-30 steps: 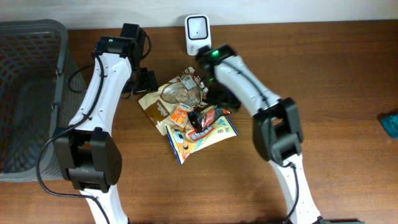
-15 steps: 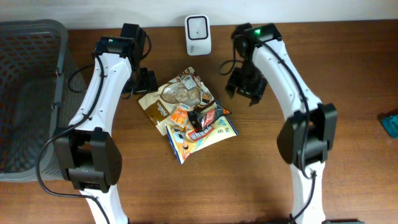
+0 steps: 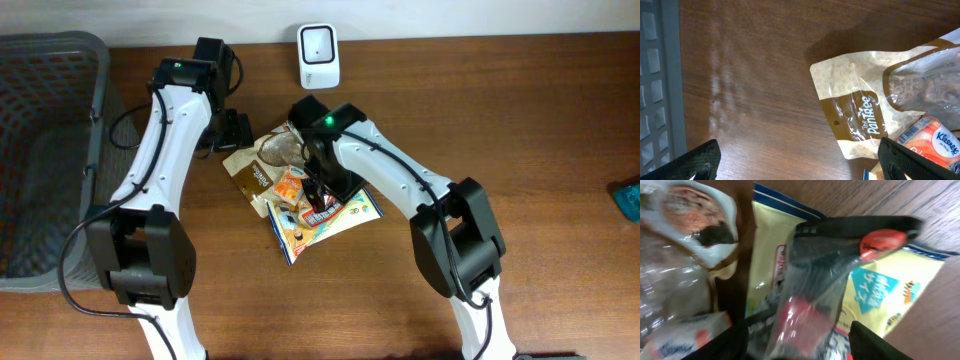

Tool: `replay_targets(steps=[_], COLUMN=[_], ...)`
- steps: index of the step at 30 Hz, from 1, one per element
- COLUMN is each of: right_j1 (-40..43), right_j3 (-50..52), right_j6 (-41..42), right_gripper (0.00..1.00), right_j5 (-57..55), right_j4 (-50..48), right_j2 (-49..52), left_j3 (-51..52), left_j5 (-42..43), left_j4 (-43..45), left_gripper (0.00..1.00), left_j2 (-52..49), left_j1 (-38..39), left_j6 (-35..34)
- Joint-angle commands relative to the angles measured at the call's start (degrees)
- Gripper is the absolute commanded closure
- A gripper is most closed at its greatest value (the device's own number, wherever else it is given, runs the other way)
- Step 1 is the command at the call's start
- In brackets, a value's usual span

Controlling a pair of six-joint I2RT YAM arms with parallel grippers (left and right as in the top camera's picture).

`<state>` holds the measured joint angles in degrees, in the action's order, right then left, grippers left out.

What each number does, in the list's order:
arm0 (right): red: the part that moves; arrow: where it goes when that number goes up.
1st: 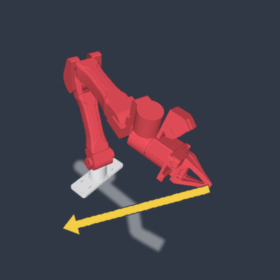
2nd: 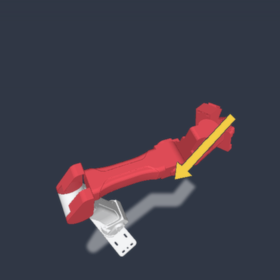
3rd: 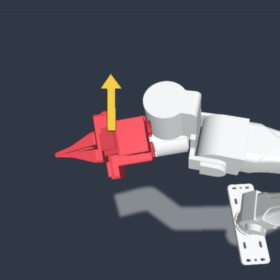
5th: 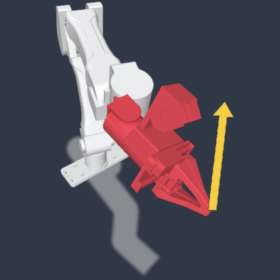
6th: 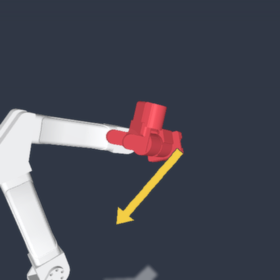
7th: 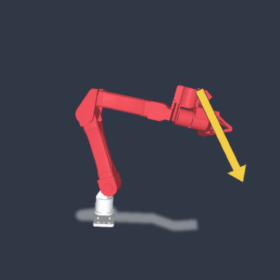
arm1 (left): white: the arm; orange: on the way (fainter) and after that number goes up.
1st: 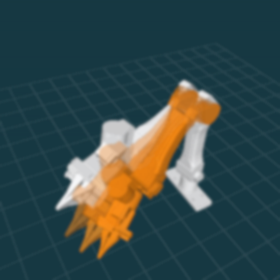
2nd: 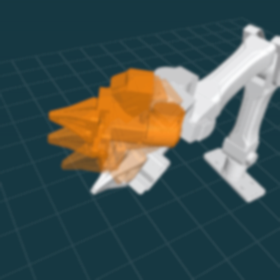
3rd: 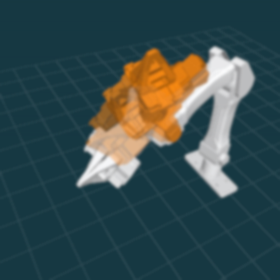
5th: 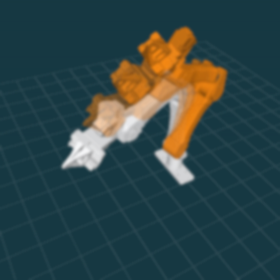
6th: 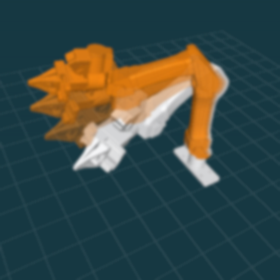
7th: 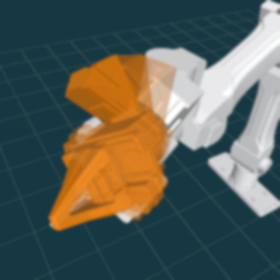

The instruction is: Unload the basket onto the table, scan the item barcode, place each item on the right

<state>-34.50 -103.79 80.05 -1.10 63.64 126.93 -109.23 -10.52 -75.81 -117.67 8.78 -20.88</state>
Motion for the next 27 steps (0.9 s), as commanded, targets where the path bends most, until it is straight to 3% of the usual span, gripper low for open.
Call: replay_targets(steps=[1, 2, 3, 4, 8, 13, 16, 19, 22, 25, 27], right_j1=[-0.04, 0.02, 0.13, 0.13, 1.53, 9.88, 19.06, 26.40, 30.53, 30.69, 29.73], right_j3=[3.72, 4.15, 4.15, 4.15, 3.78, -3.45, -7.96, -7.28, -4.02, 3.41, 7.34], right_j6=[1.75, 1.73, 1.68, 1.68, -3.08, -21.05, -34.29, -40.17, -46.53, -58.82, -61.13], right_gripper=[0.36, 0.38, 0.49, 0.53, 0.54, 0.59, 0.59, 0.59, 0.59, 0.58, 0.39], right_j5=[1.66, 0.83, -0.31, -0.81, -1.09, -0.94, -0.92, -0.92, -0.87, 0.09, 0.63], right_j4=[-2.86, -3.02, -3.02, -3.04, -2.99, 1.01, 2.64, 3.65, 4.55, 1.09, -2.12], right_j2=[0.20, 0.20, 0.20, 0.20, 0.17, 0.15, 0.15, 0.17, 0.17, 0.20, 0.20], left_j3=[-0.09, -0.09, -0.09, -0.09, -0.09, -0.09, -0.09, -0.09, -0.09, -0.09, -0.09], left_j5=[0.17, 0.17, 0.17, 0.17, 0.17, 0.17, 0.17, 0.17, 0.17, 0.17, 0.17], left_j4=[0.00, 0.00, 0.00, 0.00, 0.00, 0.00, 0.00, 0.00, 0.00, 0.00, 0.00], left_gripper=[0.01, 0.01, 0.01, 0.01, 0.01, 0.01, 0.01, 0.01, 0.01, 0.01, 0.01], left_j2=[-0.13, -0.13, -0.13, -0.13, -0.13, -0.13, -0.13, -0.13, -0.13, -0.13, -0.13], left_j1=[0.04, 0.04, 0.04, 0.04, 0.04, 0.04, 0.04, 0.04, 0.04, 0.04, 0.04], left_j6=[-0.96, -0.96, -0.94, -0.96, -0.96, -0.96, -0.96, -0.96, -0.96, -0.96, -0.96])
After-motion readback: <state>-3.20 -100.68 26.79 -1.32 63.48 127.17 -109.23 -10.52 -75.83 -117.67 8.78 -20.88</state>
